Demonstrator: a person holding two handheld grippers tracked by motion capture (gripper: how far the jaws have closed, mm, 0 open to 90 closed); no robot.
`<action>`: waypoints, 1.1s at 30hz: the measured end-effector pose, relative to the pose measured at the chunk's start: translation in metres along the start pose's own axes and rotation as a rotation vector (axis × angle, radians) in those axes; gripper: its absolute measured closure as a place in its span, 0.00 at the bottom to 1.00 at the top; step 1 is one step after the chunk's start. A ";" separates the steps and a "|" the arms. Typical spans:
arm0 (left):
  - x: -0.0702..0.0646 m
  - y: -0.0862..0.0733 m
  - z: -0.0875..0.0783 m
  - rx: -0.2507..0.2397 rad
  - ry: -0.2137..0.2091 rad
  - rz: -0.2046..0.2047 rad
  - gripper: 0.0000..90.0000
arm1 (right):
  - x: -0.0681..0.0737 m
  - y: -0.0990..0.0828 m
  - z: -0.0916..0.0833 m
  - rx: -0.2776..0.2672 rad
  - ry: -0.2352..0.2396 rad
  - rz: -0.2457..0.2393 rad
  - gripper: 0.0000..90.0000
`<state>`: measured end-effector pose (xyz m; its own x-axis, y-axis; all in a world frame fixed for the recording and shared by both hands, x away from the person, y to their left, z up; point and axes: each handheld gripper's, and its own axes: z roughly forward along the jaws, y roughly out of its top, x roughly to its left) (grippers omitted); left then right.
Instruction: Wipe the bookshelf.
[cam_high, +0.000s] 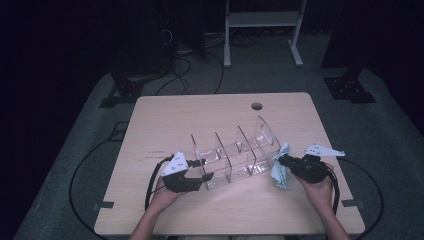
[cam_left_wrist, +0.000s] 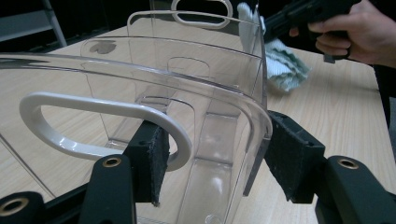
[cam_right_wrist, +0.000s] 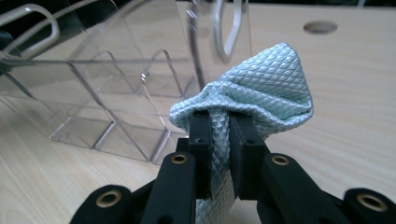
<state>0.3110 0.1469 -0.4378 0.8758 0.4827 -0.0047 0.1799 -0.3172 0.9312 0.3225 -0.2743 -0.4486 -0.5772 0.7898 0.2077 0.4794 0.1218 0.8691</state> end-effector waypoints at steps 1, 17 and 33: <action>0.000 0.000 0.000 0.002 0.000 0.001 0.47 | 0.002 0.002 -0.002 -0.013 0.002 -0.008 0.89; -0.004 0.000 0.000 -0.005 0.004 0.011 0.49 | 0.008 0.005 0.007 0.003 -0.017 -0.041 0.89; -0.006 0.000 0.001 -0.002 -0.001 0.015 0.51 | -0.004 -0.003 0.030 0.069 -0.036 -0.006 0.88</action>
<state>0.3064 0.1435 -0.4382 0.8789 0.4769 0.0092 0.1653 -0.3226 0.9320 0.3435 -0.2600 -0.4651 -0.5567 0.8098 0.1853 0.5210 0.1667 0.8371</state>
